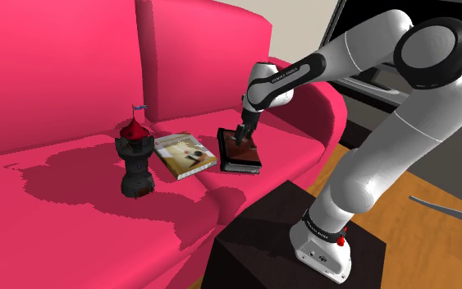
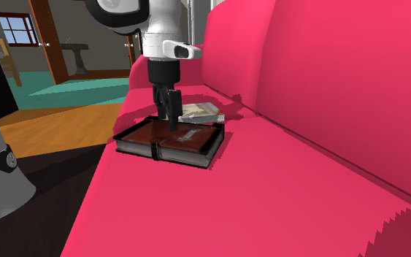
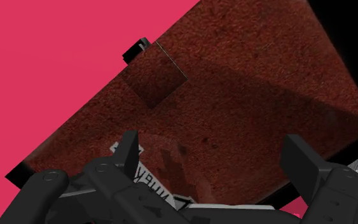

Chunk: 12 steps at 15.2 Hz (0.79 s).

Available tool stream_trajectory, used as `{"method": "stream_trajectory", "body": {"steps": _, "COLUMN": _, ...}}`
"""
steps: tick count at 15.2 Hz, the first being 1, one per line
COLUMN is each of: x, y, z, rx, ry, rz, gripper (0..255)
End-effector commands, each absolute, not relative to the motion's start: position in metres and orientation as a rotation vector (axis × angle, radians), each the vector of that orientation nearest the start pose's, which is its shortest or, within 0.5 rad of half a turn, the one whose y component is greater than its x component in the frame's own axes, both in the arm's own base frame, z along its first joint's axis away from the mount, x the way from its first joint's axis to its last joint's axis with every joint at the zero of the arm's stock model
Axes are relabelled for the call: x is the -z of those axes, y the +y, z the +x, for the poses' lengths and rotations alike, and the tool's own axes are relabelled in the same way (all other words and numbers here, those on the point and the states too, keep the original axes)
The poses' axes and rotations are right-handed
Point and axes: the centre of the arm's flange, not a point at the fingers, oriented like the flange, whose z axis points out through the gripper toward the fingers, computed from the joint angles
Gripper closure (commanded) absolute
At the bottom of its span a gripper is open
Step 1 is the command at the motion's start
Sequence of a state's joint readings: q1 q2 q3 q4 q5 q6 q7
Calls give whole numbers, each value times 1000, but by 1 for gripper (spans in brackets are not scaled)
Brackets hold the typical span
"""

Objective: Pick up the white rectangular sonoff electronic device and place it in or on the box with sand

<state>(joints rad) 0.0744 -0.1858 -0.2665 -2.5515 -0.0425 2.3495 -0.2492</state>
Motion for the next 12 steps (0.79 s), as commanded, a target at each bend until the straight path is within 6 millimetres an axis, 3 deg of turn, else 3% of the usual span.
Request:
{"method": "stream_trajectory", "body": {"steps": 1, "x": -344, "y": -82, "z": 429, "rx": -27, "ry": -144, "rz": -3115, "gripper": 0}}
{"method": "stream_trajectory", "body": {"steps": 4, "x": -381, "y": -83, "z": 430, "rx": -27, "ry": -144, "rz": -3115, "gripper": 0}}
{"method": "stream_trajectory", "body": {"steps": 12, "x": -381, "y": -83, "z": 430, "rx": -27, "ry": -144, "rz": -3115, "gripper": 0}}
